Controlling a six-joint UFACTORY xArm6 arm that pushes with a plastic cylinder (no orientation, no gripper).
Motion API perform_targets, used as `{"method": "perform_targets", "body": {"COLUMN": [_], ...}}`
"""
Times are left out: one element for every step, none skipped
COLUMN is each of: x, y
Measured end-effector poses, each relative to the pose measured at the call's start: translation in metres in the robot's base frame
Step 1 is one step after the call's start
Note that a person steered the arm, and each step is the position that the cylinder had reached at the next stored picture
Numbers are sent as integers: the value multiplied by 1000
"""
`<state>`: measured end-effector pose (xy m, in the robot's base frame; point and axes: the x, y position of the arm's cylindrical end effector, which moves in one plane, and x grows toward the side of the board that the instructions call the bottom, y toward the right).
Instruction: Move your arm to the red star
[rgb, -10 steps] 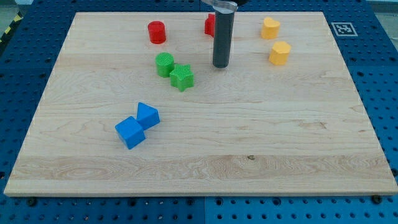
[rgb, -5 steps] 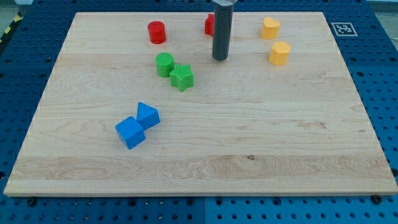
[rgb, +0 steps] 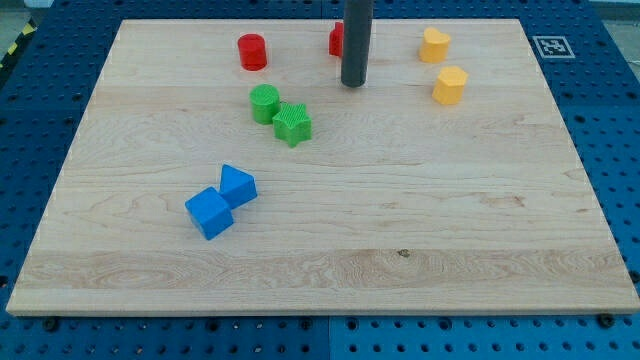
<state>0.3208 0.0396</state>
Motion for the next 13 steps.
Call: {"method": "perform_targets", "body": {"x": [-2,-5,-8,-10,-13,-15,-17,-19,-21,-25,-28,-32,-37], "y": [0,0,0,0,0,0,0,0,0,0,0,0,0]}}
